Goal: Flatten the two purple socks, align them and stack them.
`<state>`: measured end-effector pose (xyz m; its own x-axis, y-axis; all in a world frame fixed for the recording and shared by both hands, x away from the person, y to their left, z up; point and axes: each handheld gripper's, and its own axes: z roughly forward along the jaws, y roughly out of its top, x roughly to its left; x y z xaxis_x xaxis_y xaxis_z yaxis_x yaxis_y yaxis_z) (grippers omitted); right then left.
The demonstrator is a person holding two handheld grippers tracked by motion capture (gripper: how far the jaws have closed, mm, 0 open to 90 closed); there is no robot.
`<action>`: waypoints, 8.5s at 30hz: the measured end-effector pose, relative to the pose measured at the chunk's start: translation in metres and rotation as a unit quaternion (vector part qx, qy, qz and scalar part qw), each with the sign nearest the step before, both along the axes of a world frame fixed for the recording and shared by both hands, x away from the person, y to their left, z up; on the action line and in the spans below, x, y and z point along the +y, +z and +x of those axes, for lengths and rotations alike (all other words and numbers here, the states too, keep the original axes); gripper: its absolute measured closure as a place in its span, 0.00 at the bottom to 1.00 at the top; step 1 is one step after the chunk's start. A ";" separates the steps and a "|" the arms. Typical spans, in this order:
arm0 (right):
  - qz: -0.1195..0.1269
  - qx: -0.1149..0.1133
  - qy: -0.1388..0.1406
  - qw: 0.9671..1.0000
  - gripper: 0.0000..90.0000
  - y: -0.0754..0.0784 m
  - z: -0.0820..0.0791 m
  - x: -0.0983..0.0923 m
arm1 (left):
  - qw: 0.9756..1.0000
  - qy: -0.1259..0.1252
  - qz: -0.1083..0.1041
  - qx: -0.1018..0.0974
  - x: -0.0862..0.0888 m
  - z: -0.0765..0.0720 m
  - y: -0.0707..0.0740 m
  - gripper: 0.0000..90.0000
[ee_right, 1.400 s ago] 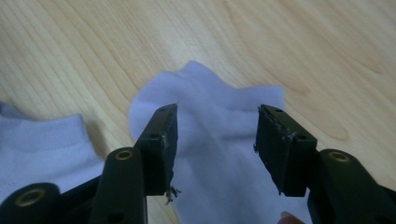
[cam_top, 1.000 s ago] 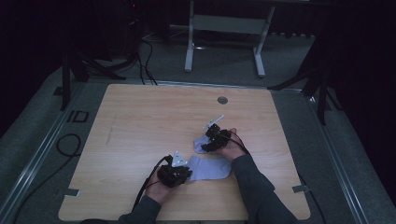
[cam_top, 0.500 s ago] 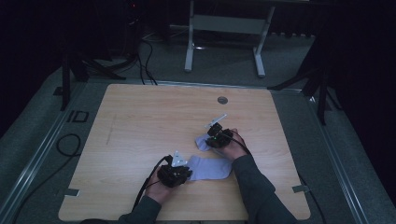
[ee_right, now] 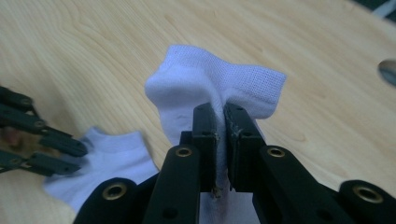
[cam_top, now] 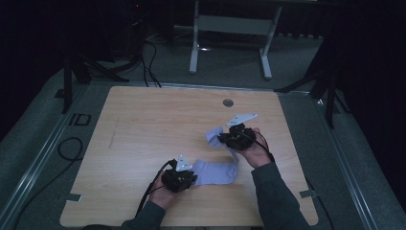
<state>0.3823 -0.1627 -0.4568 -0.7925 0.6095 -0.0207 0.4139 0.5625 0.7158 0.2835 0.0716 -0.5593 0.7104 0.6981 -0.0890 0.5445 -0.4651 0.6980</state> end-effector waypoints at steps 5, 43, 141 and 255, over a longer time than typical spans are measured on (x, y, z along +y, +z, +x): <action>0.016 -0.021 0.003 1.000 0.92 0.014 -0.010 -0.007 | 1.000 0.002 -0.002 0.000 0.000 0.000 0.000 0.85; 0.011 0.074 0.073 0.995 0.93 -0.056 -0.050 0.022 | 1.000 0.013 -0.010 -0.007 0.002 -0.001 0.003 0.85; -0.009 0.009 0.026 1.000 0.71 -0.043 -0.048 0.005 | 1.000 0.013 0.014 0.012 0.004 0.001 0.004 0.91; 0.039 0.027 -0.157 0.986 0.59 -0.080 -0.052 -0.077 | 0.995 0.101 -0.024 -0.013 0.055 0.034 0.025 0.63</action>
<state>0.3301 -0.2393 -0.5365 -0.5623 0.8237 0.0730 0.5978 0.3439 0.7242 0.3179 0.1262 -0.5339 0.5592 0.8218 -0.1093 0.6048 -0.3143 0.7317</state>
